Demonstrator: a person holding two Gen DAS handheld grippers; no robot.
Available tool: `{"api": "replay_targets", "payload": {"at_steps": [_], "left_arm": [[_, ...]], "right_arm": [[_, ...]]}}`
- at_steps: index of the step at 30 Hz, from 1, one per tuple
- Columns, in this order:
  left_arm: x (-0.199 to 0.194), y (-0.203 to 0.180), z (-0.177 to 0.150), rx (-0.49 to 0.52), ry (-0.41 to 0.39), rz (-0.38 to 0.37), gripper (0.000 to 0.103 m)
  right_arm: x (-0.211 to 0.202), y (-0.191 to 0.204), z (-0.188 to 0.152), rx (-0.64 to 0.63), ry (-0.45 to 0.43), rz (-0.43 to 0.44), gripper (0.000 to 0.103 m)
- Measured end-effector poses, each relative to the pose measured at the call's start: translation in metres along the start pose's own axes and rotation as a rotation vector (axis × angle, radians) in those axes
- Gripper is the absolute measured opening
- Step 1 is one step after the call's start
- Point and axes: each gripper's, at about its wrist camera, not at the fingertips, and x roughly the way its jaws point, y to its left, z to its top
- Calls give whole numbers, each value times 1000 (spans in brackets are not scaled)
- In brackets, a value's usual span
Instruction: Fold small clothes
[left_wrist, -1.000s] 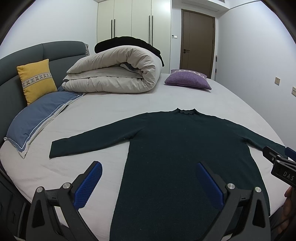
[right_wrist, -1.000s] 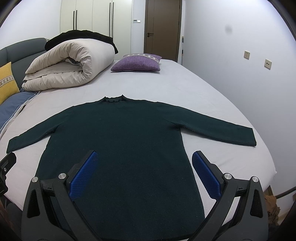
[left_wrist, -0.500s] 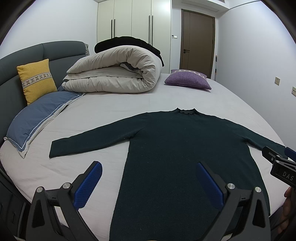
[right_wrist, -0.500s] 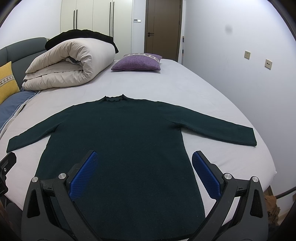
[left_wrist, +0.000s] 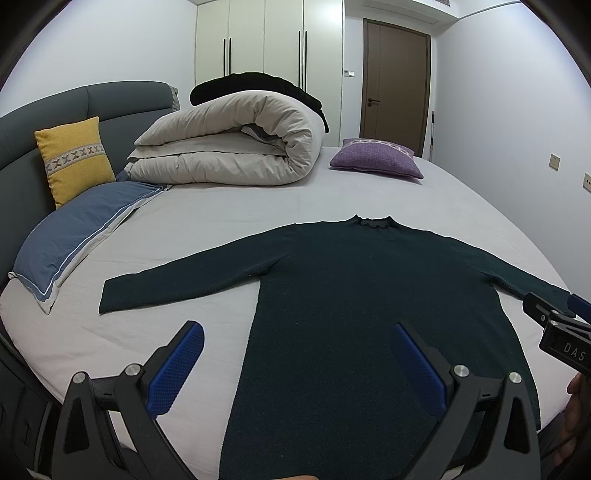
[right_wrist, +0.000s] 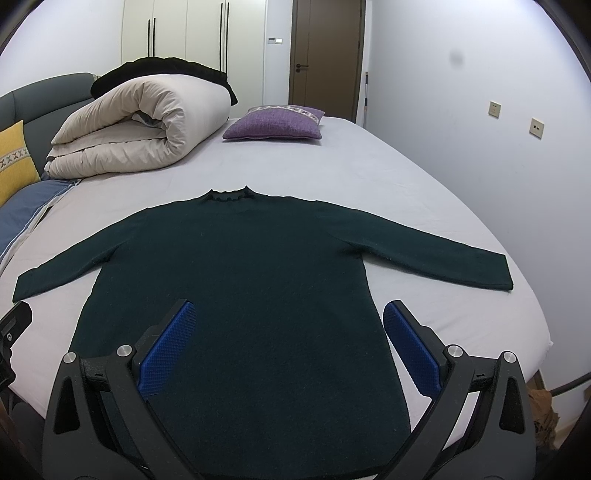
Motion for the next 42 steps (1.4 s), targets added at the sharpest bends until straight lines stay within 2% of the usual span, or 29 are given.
{"api": "replay_targets", "payload": {"at_steps": [16,21,29,32,35,37,40,42], "left_arm": [[-1,6,-2,-5,2,4,103],[0,7,-4,-3,3,31,103],[6,-11,-13,64,19,39,103],[13,-24,-18,109,29,44,103],[24,-36,-20,142,51,35,103],[29,-43,-20,155,56,27,103],[40,-53,-17,165,73,-2,103],[49,-60,-15,182,91,8,103]], "right_arm": [[2,6,-7,-4,9,3,103],[3,7,-8,-5,11,4,103],[16,-9,-13,47,41,22,103],[30,-43,-15,128,58,39,103],[48,-96,-21,259,69,78,103],[61,-145,-29,388,56,104,103],[89,-228,-45,608,83,96,102],[106,-285,-61,773,84,92,101]]}}
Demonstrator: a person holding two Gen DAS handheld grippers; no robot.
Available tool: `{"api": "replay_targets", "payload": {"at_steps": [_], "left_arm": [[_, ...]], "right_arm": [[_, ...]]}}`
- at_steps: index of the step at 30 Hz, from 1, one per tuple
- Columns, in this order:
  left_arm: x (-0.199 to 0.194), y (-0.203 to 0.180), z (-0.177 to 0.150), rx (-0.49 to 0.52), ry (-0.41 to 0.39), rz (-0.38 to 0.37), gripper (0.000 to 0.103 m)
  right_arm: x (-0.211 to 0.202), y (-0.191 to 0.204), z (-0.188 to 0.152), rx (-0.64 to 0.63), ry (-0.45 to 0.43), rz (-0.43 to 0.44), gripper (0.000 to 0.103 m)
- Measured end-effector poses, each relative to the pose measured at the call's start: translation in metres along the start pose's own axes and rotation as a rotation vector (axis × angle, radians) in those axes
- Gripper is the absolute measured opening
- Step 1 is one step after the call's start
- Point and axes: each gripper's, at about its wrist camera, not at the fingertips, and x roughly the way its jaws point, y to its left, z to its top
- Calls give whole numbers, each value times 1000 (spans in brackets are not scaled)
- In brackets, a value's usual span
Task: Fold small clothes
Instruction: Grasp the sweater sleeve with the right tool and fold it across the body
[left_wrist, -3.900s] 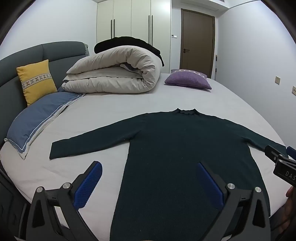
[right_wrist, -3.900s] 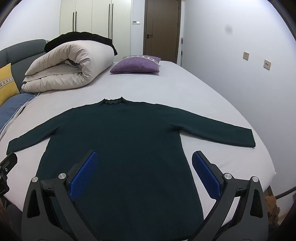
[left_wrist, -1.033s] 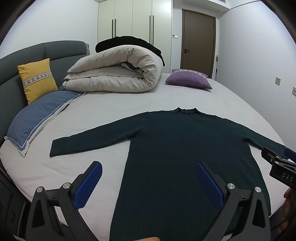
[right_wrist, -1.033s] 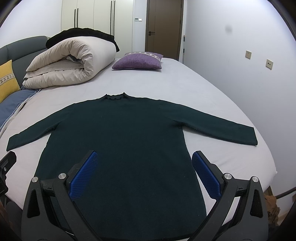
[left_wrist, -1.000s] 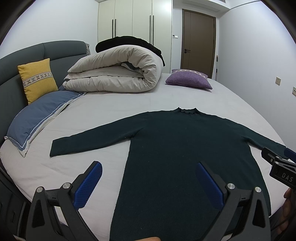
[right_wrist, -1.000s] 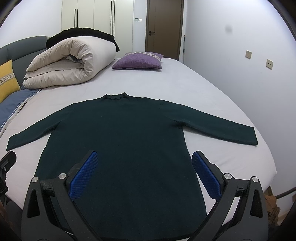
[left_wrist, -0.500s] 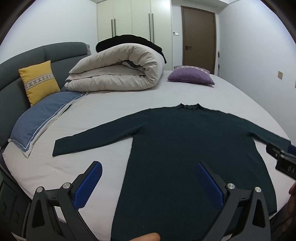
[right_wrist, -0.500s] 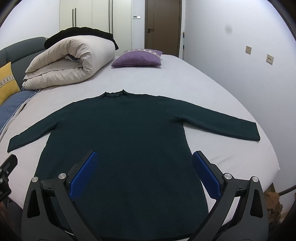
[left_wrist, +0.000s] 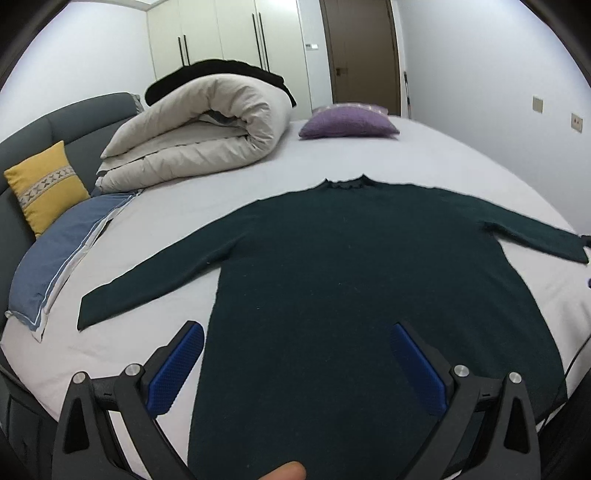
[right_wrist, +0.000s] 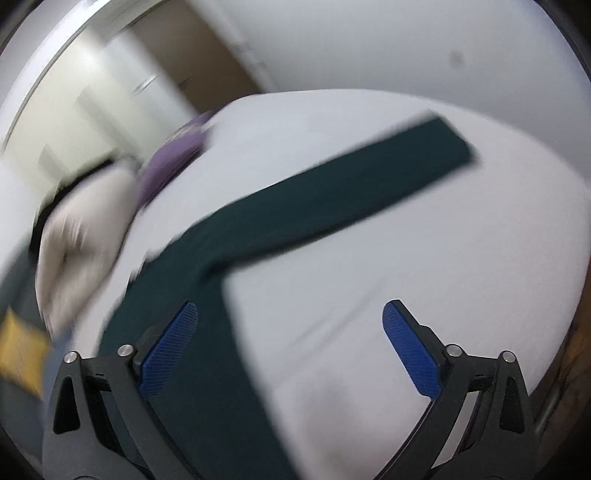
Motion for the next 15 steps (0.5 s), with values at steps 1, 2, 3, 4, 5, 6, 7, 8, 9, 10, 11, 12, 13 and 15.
{"api": "replay_targets", "payload": {"at_steps": [1,2,3,4,5,6,7,8,9,10,11,12,13,15], "left_arm": [[3,-5,1,13,4,9,103],[8,-9,4,23,10,13,103],[12,-11,6,24,17,10,103],[16,-13,10,22,27,3,103],[20,-15,12,20,35,-1,103],[24,-17,15,20,41,-2,103],[28,-20,18,19,45,-8,103],[31,-22,21,18,45,-14,103],[33,-24,23,11,41,-21,103],[35,-26,25,4,39,-32,103],[39,-27,29,-6,40,-48,103],[41,-28,31,-17,36,-57,103],[41,-28,33,-29,27,-66,103],[43,-29,37,-44,8,-62,103]], "right_arm": [[5,-25,13,79,-7,4,100],[10,-50,25,154,-12,7,98],[15,-72,35,222,-14,18,95],[20,-90,43,277,-15,34,92],[26,-104,50,315,-15,48,86],[32,-117,58,340,-16,63,80],[37,-128,67,356,-17,77,78],[41,-134,75,367,-20,87,77],[46,-138,81,373,-27,100,77],[50,-140,87,373,-33,112,77],[55,-141,93,367,-36,119,76],[60,-141,98,360,-39,119,76],[66,-142,102,358,-41,120,75],[76,-139,114,348,-39,126,66]]}}
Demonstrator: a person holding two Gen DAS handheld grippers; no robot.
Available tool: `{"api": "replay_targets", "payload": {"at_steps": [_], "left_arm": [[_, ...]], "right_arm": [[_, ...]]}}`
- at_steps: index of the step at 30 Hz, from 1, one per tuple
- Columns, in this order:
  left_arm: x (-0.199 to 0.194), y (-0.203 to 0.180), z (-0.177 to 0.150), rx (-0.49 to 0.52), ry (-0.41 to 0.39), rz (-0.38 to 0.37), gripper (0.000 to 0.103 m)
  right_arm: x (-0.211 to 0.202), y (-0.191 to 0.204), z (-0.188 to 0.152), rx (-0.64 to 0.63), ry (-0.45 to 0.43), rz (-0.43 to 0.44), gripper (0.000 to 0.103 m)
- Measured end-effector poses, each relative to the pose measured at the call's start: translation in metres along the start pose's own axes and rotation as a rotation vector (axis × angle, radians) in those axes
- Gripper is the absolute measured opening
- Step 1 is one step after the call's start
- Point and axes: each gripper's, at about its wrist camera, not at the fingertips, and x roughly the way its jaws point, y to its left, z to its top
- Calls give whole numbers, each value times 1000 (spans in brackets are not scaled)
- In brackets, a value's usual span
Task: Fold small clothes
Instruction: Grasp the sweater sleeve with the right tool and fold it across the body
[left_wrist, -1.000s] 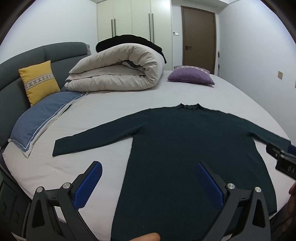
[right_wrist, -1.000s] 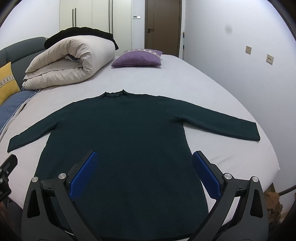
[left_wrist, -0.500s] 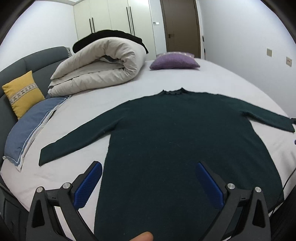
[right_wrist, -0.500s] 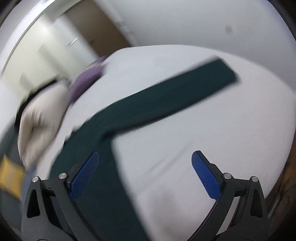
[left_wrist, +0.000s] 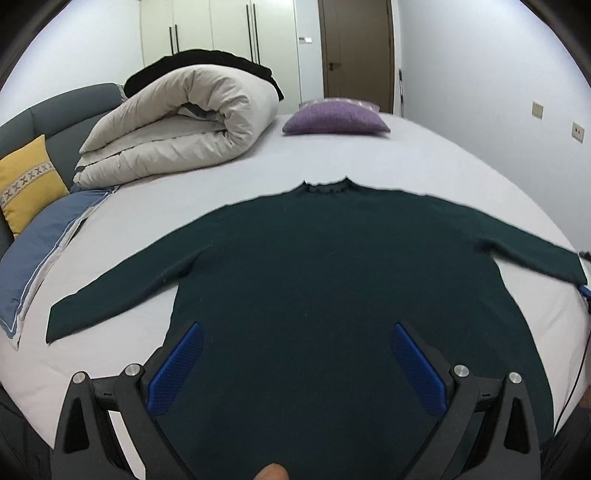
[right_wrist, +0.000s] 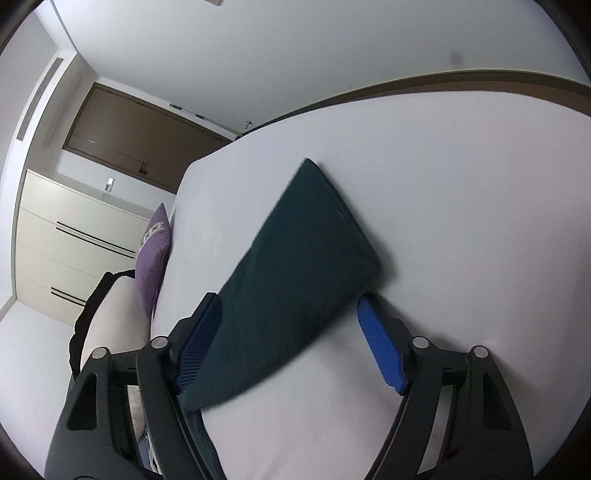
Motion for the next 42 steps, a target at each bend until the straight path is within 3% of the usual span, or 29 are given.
{"api": "replay_targets", "payload": {"at_steps": [1,6,8,12,16,19,23,28,31,34,35,36,38,42], "left_arm": [[2,0,2,-1,4,8,103],[18,10,6,-44,95,27,103],[23,18,8,-58,89,65,103],[38,35,9,-113,124,-13,103],[48,53,10,-173,105,-68,103],[52,67,12,-231,71,-137,103],[66,95,12,-364,107,-256,103],[81,121,12,-472,121,-328,103],[91,126,14,-484,127,-349,103],[101,121,19,-487,137,-384,103],[106,117,22,-485,147,-399,103],[110,111,23,-481,156,-409,103],[121,97,27,-473,177,-434,103],[141,59,40,-445,213,-494,101]], "right_arm": [[5,1,6,-9,4,-3,62],[21,8,27,-46,25,-47,18],[23,15,32,-77,19,-80,12],[22,56,18,-202,8,-108,8],[26,133,-3,-363,20,-80,7],[39,201,-39,-538,66,-33,7],[66,283,-116,-733,157,49,7],[118,337,-230,-880,295,70,7],[135,320,-307,-913,365,19,11],[155,307,-336,-950,421,-23,30],[146,284,-348,-948,430,0,42],[138,271,-352,-942,425,29,56],[120,265,-341,-927,390,59,68],[68,237,-316,-881,349,127,70]]}}
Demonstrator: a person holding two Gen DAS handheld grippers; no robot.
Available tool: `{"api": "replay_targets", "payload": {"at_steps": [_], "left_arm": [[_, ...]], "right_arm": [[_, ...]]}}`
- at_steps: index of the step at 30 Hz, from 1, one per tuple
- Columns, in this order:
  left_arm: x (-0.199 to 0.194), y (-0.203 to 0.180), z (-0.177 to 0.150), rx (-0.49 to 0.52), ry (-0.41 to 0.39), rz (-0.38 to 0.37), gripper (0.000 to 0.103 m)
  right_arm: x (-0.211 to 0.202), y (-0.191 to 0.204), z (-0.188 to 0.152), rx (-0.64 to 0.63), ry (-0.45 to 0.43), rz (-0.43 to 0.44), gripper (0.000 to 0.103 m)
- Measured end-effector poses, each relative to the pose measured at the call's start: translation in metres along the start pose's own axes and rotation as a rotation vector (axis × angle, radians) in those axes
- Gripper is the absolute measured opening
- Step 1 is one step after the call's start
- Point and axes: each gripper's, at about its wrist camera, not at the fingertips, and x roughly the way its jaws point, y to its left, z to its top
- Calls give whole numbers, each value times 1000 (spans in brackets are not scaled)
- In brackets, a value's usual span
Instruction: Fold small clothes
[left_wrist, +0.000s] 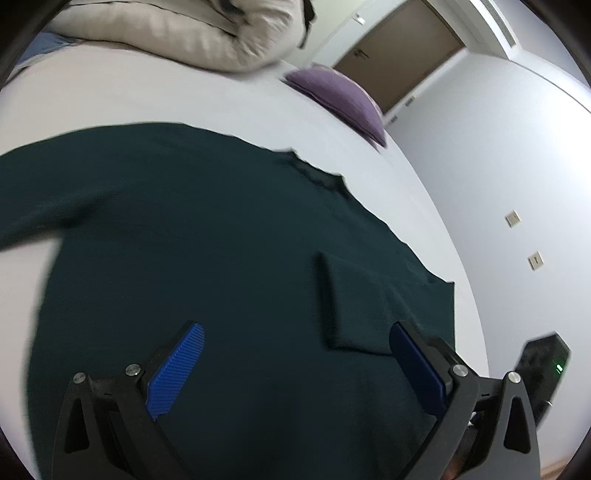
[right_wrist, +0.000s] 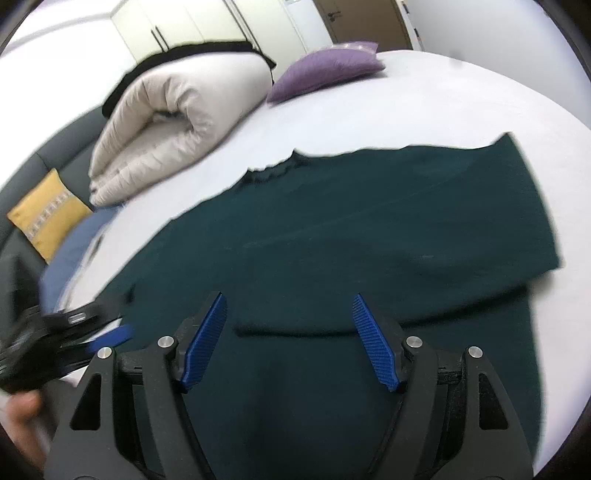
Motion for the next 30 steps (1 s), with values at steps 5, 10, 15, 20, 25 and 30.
{"api": "replay_targets", "payload": {"at_steps": [5,10,15,20,25,30], "left_arm": [[61,-29,6,31,111,-8,73],[95,-50,8,98,143,39,52],[98,-53,10,120,132,82,14],[80,-54,17,161,98,95,11],[55,-46,42,178,4,100,10],[41,-11,62,140,-58,136,10]], "right_arm": [[-51,-41,5,109,-23,13,70],[-76,-87,8,185,-58,-17,70],[-88,-124,5,242,-84,-49,70],[-64,-138,22,261,-100,-94,70],[-51,-165,45,298,-88,-132,70],[-30,-186,65,342,-41,-126,69]]}}
